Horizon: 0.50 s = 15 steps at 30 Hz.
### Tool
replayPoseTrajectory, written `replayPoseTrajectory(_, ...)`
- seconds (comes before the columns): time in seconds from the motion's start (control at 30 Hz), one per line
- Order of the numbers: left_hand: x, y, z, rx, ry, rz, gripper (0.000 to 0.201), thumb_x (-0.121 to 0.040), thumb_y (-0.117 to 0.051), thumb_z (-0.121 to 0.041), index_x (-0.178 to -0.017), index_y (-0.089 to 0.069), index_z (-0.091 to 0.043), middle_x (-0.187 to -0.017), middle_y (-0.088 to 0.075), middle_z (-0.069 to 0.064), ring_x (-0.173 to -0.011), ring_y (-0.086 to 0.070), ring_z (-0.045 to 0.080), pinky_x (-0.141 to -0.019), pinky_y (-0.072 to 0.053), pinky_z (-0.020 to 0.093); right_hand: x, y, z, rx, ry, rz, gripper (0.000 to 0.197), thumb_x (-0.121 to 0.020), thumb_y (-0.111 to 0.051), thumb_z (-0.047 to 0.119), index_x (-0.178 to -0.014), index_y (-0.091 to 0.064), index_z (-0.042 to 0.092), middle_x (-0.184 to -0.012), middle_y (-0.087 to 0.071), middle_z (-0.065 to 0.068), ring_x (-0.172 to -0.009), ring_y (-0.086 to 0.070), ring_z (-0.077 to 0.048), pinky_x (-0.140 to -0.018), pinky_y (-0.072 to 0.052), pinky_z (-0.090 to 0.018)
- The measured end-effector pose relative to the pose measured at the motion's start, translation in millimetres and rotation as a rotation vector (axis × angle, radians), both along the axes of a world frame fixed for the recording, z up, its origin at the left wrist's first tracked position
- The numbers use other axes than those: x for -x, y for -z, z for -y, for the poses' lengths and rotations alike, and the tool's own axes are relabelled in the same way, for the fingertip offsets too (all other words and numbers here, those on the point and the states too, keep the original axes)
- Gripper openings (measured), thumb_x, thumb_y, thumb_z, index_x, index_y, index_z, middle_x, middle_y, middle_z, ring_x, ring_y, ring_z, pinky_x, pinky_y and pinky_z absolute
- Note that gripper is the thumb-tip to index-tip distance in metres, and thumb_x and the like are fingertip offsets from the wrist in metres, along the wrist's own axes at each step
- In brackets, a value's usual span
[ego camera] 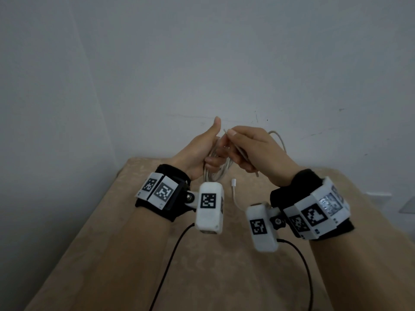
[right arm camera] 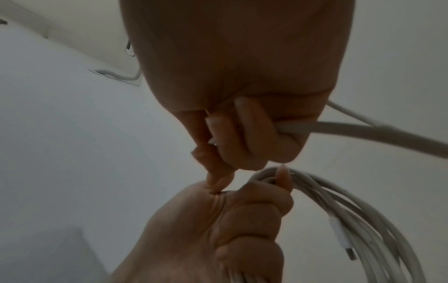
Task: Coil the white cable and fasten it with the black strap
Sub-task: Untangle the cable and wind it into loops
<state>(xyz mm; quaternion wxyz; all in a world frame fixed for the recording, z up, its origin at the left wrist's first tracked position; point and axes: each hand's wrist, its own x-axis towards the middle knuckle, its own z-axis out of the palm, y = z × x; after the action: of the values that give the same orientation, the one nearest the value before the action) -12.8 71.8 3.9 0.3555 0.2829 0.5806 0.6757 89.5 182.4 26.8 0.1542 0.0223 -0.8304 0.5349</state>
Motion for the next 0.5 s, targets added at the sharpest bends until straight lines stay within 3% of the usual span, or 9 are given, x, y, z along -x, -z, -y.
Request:
replayPoseTrajectory(0.1, 2.4, 1.4, -1.5, -0.014, 0.000, -0.006, 0.073, -0.089, -0.018, -0.070, -0.051, -0.036, -0.010, -0.062, -0.032, 0.008, -0.033, -0.022, 0.007, -0.041, -0.011, 0.020, -0.1, 1.0, 4.9, -0.015, -0.030, -0.002, 0.035, -0.102, -0.038, 0.021, -0.086, -0.062, 0.000, -0.050, -0.046, -0.002, -0.035, -0.034, -0.009, -0.036, -0.027, -0.016)
replayPoseTrajectory(0.23, 4.9, 4.6, -3.4, -0.013, -0.079, 0.013, 0.074, -0.086, -0.033, -0.071, -0.041, -0.032, -0.012, -0.055, -0.028, 0.009, -0.039, -0.026, 0.014, -0.041, -0.018, 0.021, 1.3, 3.5, 10.4, -0.037, -0.040, 0.012, 0.034, -0.101, -0.039, 0.018, -0.087, -0.061, -0.004, -0.050, -0.045, -0.004, -0.034, -0.034, -0.007, -0.036, -0.028, -0.014)
replayPoseTrajectory(0.3, 7.1, 5.6, -4.1, 0.002, -0.104, 0.013, 0.071, -0.085, -0.041, -0.069, -0.046, -0.030, -0.011, -0.047, -0.025, 0.005, -0.047, -0.025, 0.019, -0.045, -0.019, 0.025, 2.0, 4.5, 12.5, -0.048, -0.042, 0.022, 0.034, -0.101, -0.039, 0.017, -0.084, -0.061, -0.003, -0.048, -0.045, -0.001, -0.033, -0.034, -0.005, -0.037, -0.028, -0.013)
replayPoseTrajectory(0.4, 8.5, 4.9, -4.8, 0.001, -0.093, 0.055, 0.059, -0.075, -0.055, -0.065, -0.058, -0.032, -0.013, -0.056, -0.023, 0.004, -0.052, -0.025, 0.020, -0.050, -0.020, 0.028, 3.0, 5.8, 15.5, -0.059, -0.049, 0.030, 0.033, -0.101, -0.040, 0.018, -0.081, -0.061, 0.002, -0.046, -0.045, 0.001, -0.033, -0.036, -0.004, -0.037, -0.029, -0.012)
replayPoseTrajectory(0.5, 6.9, 5.6, -4.6, -0.044, -0.084, 0.113, 0.045, -0.078, -0.060, -0.050, -0.062, -0.041, -0.012, -0.056, -0.029, 0.005, -0.052, -0.030, 0.017, -0.052, -0.021, 0.027, 4.1, 8.9, 17.0, -0.087, -0.059, 0.045, 0.033, -0.101, -0.040, 0.019, -0.081, -0.060, 0.002, -0.046, -0.045, 0.002, -0.034, -0.036, -0.005, -0.038, -0.030, -0.014)
